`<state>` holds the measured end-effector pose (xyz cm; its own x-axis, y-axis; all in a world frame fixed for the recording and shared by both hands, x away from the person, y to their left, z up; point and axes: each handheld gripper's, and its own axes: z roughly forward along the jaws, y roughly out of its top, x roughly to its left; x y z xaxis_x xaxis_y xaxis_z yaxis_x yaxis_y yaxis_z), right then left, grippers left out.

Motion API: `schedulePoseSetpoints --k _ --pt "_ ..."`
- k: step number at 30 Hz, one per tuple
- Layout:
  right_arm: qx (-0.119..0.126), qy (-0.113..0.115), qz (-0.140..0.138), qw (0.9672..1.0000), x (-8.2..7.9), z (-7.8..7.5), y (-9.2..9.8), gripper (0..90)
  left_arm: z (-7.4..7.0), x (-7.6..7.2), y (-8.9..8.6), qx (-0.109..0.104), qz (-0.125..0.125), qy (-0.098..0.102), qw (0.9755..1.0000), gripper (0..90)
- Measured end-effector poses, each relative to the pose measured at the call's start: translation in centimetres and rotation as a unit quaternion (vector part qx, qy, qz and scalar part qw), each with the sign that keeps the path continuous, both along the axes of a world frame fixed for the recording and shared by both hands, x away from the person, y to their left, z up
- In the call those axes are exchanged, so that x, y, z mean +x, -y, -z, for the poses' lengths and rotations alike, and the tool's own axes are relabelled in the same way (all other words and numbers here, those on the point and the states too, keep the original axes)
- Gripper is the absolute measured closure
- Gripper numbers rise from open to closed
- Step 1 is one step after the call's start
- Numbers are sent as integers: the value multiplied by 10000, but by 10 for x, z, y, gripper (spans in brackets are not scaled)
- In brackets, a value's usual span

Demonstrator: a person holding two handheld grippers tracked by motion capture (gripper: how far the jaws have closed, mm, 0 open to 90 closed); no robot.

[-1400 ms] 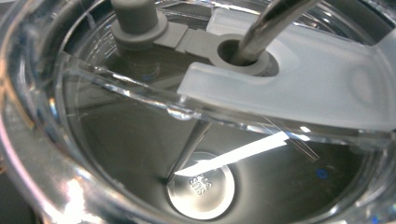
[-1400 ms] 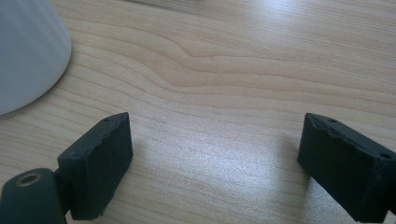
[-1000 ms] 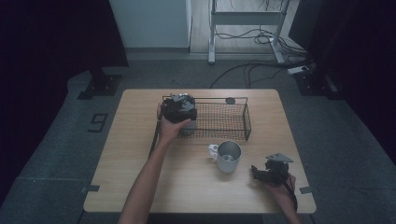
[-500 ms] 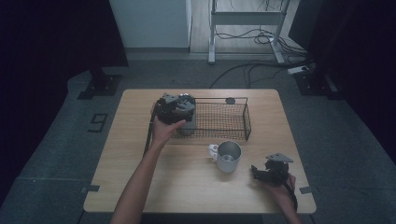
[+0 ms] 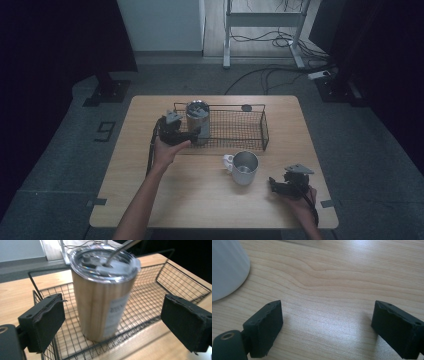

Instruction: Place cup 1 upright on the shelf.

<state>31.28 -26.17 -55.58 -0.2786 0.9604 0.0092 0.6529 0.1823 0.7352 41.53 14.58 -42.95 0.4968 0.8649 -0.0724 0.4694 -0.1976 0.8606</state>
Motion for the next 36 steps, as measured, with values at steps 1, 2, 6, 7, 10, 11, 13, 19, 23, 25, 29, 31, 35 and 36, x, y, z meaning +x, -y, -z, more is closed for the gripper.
schedulePoseSetpoints --k 1,2,6,7,10,11,13,19,23,25,29,31,35,36 --pt "3 -2 5 10000 0 0 0 99 1 -4 -1 -5 19 -9 10000 59" --pt "3 -2 5 10000 0 0 0 99 2 -6 -1 -18 37 -15 10000 59" --pt "13 -1 16 10000 0 0 0 99 8 -23 -4 47 22 23 10000 65" --pt "13 -1 16 10000 0 0 0 99 8 -23 -4 47 22 23 10000 65" --pt "9 0 11 10000 0 0 0 100 13 -35 -9 58 15 78 10000 67" --pt "9 0 11 10000 0 0 0 100 13 -35 -9 58 15 78 10000 68" --pt "10 -1 15 10000 0 0 0 100 18 -45 -13 60 32 75 9999 70" --pt "11 0 18 10000 0 0 0 101 29 -60 -21 16 67 -4 10000 85" --pt "11 1 19 10000 0 0 0 102 39 -73 -27 95 59 -82 9999 86" --pt "10 1 17 10000 0 0 0 102 42 -77 -29 118 60 -85 9999 86" --pt "10 2 18 10000 0 0 0 102 55 -87 -37 223 38 -143 9996 94" --pt "10 1 18 10000 0 0 0 102 61 -90 -40 271 61 -219 9994 97" --pt "12 2 19 10000 0 0 0 103 74 -97 -44 353 56 -332 9988 97" --pt "12 2 19 10000 0 0 0 103 74 -97 -44 353 56 -332 9988 97"
